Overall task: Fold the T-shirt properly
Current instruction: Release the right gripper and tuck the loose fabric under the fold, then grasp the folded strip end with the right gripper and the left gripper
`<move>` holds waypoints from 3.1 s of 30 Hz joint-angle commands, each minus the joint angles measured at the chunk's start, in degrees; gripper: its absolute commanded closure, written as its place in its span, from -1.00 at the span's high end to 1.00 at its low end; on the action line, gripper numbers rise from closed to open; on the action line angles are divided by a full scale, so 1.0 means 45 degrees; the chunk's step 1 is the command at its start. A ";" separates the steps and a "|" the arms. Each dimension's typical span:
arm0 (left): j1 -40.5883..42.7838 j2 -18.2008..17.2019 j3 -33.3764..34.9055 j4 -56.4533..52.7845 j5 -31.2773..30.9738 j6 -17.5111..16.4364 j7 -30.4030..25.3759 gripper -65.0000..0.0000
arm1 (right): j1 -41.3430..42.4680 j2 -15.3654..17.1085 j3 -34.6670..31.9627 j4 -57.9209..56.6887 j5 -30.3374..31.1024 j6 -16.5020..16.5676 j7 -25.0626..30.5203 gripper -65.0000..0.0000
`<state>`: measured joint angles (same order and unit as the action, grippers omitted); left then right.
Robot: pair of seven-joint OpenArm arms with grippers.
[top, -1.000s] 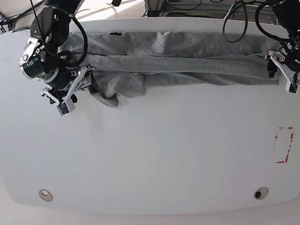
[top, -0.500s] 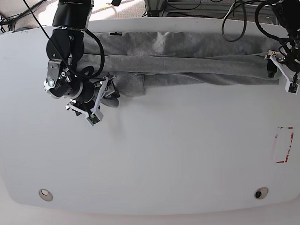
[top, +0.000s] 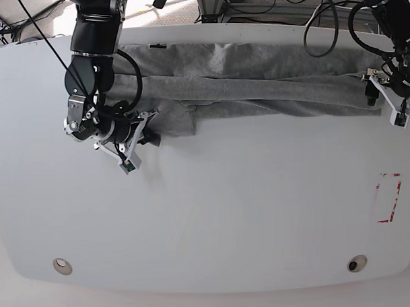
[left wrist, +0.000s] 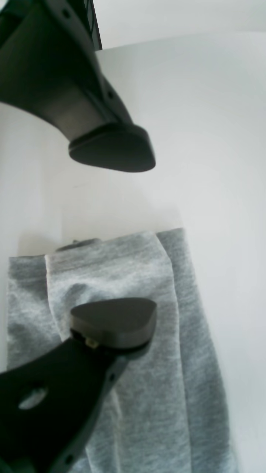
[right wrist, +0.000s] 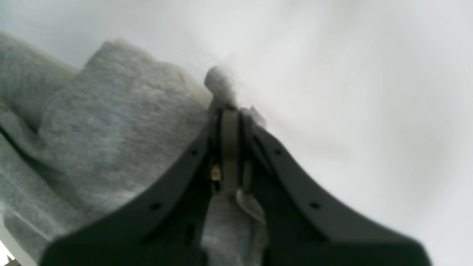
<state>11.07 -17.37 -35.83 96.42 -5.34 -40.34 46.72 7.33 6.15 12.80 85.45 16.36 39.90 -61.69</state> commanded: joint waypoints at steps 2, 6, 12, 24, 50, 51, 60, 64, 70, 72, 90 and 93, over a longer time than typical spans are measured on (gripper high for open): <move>-0.0145 -0.0234 -0.0056 0.0190 -0.0092 0.0075 -0.0233 0.49 | 0.0197 0.0088 0.0350 0.1221 0.0203 0.0022 0.0200 -1.00; -0.0145 -0.0234 -0.0056 0.0170 -0.0073 0.0075 -0.0233 0.49 | -0.0233 0.0088 0.1171 0.3019 0.0223 0.0022 -0.0738 -1.00; -0.0145 -0.0234 -0.0037 0.0150 -0.0073 0.0075 -0.0233 0.49 | -0.1405 0.0049 0.1835 0.5441 0.0770 0.0022 -0.1754 -1.00; -0.0145 -0.0234 -0.0017 -0.0064 -0.0073 0.0075 -0.0233 0.49 | -0.3691 0.0088 0.3261 0.6164 0.3173 0.0022 -0.2066 -1.00; -0.0516 -0.0253 -0.0056 -0.0416 -0.0151 0.0075 -0.0194 0.49 | -0.6680 0.0518 0.6621 0.6867 0.3603 0.0022 -0.2047 0.25; -0.0575 -0.0234 -0.0095 -0.0338 -0.0170 0.0075 -0.0194 0.49 | -0.6680 0.0518 0.6836 0.6867 0.3720 0.0022 -0.2047 0.25; -0.0868 -0.0234 -0.0330 -0.0279 -0.1870 0.0075 0.0392 0.50 | -0.6582 0.0948 0.6680 0.6867 0.7861 0.0022 -0.2066 0.20; -0.1161 -0.0234 -0.1209 -0.0357 -0.2847 0.0075 0.1115 0.51 | -0.6289 0.0909 0.5137 0.6848 0.8135 0.0022 -0.2066 0.05; -0.1356 -0.0234 -0.2088 -0.0397 -0.4234 0.0075 0.2287 0.51 | -0.6054 0.0831 0.3593 0.5656 0.7373 0.0022 -0.1754 -0.78; -0.1415 -0.0214 -0.2557 -0.0709 -0.4703 0.0075 0.2678 0.52 | -0.5644 0.0850 0.3281 0.5148 0.6943 0.0022 -0.1500 -0.77; 0.0011 -0.0585 -0.2342 -0.2624 -0.8024 0.0075 0.2971 0.83 | -0.4179 0.0811 0.1601 0.2452 0.2587 0.0022 -0.0093 -0.62; 0.0031 -0.0605 -0.1971 -0.3229 -0.8004 0.0075 0.2971 0.82 | -0.4199 0.0811 0.1581 0.2530 0.2587 0.0022 -0.0093 -0.62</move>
<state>11.75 -18.94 -45.65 82.54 -40.12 -39.90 61.14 -11.66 9.26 19.88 96.01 29.12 40.10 -61.10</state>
